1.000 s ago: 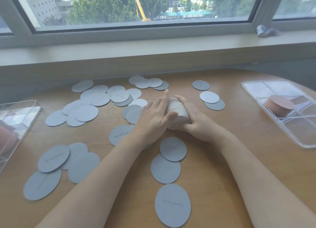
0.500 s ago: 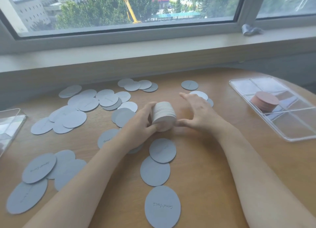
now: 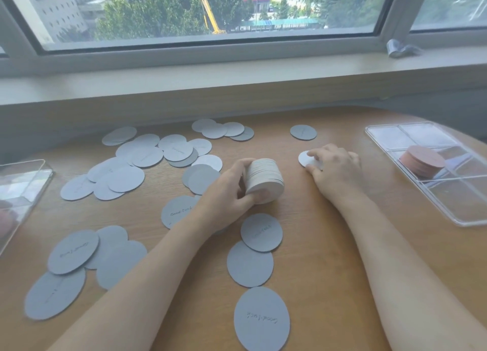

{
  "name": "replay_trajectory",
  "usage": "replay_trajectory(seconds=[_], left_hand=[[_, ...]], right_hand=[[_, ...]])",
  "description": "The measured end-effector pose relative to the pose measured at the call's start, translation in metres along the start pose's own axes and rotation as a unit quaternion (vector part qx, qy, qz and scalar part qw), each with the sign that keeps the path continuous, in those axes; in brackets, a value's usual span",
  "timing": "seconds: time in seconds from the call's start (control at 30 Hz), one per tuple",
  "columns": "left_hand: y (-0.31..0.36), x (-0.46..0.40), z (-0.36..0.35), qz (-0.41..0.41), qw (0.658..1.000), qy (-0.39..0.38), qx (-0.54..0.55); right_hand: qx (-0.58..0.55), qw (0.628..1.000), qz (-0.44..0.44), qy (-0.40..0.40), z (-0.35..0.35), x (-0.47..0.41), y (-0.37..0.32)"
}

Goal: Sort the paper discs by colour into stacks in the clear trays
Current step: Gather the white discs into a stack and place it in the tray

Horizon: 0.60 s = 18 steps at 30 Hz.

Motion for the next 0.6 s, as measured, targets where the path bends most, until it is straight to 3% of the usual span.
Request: replay_trajectory(seconds=[0.13,0.3,0.4,0.5,0.6], left_hand=[[0.002,0.0,-0.001,-0.002,1.0,-0.007,0.023],[0.0,-0.001,-0.003,-0.004,0.999,-0.012,0.034],[0.0,-0.001,-0.004,0.002,0.999,-0.017,0.046],[0.002,0.0,-0.004,0.001,0.999,-0.018,0.05],[0.005,0.001,-0.002,-0.021,1.0,-0.001,0.021]], right_hand=[[-0.013,0.999,0.006,0.047,0.01,-0.003,-0.004],[-0.031,0.982,0.025,0.182,0.047,-0.006,-0.013],[-0.126,0.964,0.049,0.23,0.062,0.001,-0.034],[-0.313,0.939,-0.041,0.137,0.049,0.011,-0.043],[-0.375,0.921,-0.097,0.042,0.027,0.017,-0.051]])
Point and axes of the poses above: each hand's wrist, its own x-axis away from the middle knuckle, its own z-axis out of the back of the hand, y = z × x, the point moved 10 cm from there along -x, towards the middle knuckle, and after that the axes turned 13 degrees about y, right-handed, at the moved point
